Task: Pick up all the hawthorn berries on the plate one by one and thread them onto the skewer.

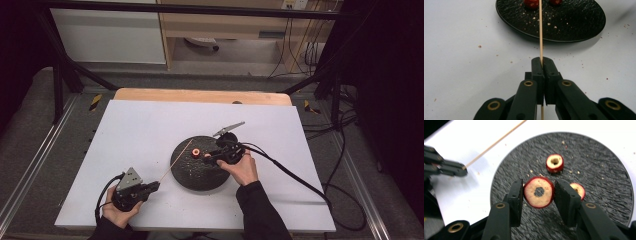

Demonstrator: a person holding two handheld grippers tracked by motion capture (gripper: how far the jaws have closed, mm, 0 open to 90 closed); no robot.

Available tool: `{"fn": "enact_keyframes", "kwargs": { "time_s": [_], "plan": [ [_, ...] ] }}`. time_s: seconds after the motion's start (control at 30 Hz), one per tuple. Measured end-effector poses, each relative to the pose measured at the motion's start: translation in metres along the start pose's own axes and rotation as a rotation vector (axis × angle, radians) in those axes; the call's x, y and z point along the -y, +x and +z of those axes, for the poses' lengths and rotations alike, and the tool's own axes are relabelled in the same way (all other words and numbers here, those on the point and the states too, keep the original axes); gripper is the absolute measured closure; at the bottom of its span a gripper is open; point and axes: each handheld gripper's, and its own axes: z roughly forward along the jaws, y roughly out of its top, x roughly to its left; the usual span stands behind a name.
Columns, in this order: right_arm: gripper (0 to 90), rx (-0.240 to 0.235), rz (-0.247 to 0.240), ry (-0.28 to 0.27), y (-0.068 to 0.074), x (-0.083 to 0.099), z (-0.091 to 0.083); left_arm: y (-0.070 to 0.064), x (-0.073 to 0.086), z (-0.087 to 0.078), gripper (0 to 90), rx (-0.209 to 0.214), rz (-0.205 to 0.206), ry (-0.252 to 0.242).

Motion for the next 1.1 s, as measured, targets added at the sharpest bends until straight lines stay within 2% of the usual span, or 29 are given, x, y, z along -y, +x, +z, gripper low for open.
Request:
{"fn": "enact_keyframes", "kwargs": {
  "time_s": [0.33,0.37,0.4,0.6,0.73,0.77,1.0,1.1],
  "plan": [
    [60.4,-0.05,0.1,-0.194,-0.003,0.013,-0.005,-0.001,0.0,-0.001,88.2,0.0,-0.01,-0.013],
    [60.4,-0.058,0.116,-0.232,-0.003,0.015,-0.006,-0.001,0.0,-0.001,88.2,-0.001,-0.011,-0.015],
    [60.4,-0.058,0.116,-0.232,-0.003,0.015,-0.006,-0.001,0.0,-0.002,88.2,-0.001,-0.012,-0.017],
    [60.5,-0.08,0.167,-0.338,-0.002,0.02,-0.006,-0.002,0.0,-0.003,88.2,-0.007,-0.026,-0.035],
    [60.5,-0.095,0.213,-0.438,-0.003,0.025,-0.006,-0.002,0.0,-0.004,88.2,-0.006,-0.031,-0.044],
    [60.5,-0.095,0.213,-0.438,-0.003,0.025,-0.006,-0.003,0.0,-0.004,88.2,-0.006,-0.031,-0.045],
    [60.5,-0.098,0.257,-0.56,-0.003,0.028,-0.004,-0.003,-0.001,-0.004,88.2,-0.007,-0.036,-0.049],
    [60.5,-0.107,0.263,-0.58,-0.003,0.028,-0.004,-0.004,-0.001,-0.004,88.2,-0.007,-0.038,-0.052]
  ]
}}
